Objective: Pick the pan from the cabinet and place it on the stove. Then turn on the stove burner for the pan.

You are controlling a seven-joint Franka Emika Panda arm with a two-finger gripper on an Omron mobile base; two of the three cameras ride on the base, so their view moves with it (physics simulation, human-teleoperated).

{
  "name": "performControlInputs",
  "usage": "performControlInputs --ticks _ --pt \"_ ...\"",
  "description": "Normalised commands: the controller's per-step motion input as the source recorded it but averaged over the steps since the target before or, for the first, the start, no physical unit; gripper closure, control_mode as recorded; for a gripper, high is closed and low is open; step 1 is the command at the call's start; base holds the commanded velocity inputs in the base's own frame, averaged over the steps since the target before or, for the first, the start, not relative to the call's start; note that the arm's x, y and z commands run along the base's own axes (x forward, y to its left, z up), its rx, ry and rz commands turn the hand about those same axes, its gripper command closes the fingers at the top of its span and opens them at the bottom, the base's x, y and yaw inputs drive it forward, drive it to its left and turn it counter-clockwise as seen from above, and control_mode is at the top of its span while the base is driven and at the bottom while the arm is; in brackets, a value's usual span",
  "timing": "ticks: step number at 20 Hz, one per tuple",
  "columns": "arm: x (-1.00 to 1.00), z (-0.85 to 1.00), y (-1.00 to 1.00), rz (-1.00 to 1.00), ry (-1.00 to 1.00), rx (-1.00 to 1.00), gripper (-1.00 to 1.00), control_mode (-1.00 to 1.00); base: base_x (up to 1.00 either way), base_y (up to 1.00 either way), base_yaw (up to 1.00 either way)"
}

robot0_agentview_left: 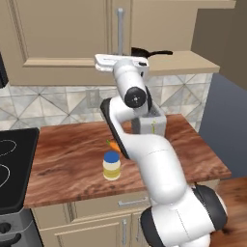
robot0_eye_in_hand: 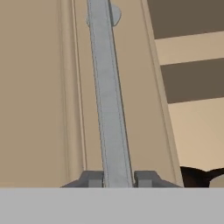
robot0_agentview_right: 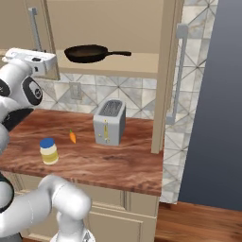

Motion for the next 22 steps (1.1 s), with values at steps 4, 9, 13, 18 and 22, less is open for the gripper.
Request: performControlInputs --ticks 4,9,13,18,22 --pt "-0.69 0.00 0.43 0.01 0.03 0.01 1.00 -1.00 0.00 0.00 0.00" --pt "-0.76 0.00 0.43 0.03 0.04 0.01 1.00 -1.00 0.00 0.00 0.00" --pt "-0.75 0.00 0.41 0.04 0.03 0.03 1.00 -1.00 0.00 0.00 0.00" --pt "-0.56 -0.02 0.14 0.05 0.03 0.01 1.00 -1.00 0.00 0.00 0.00" --pt "-0.55 -0.01 0.00 0.00 0.00 0.03 1.00 -1.00 0.00 0.00 0.00"
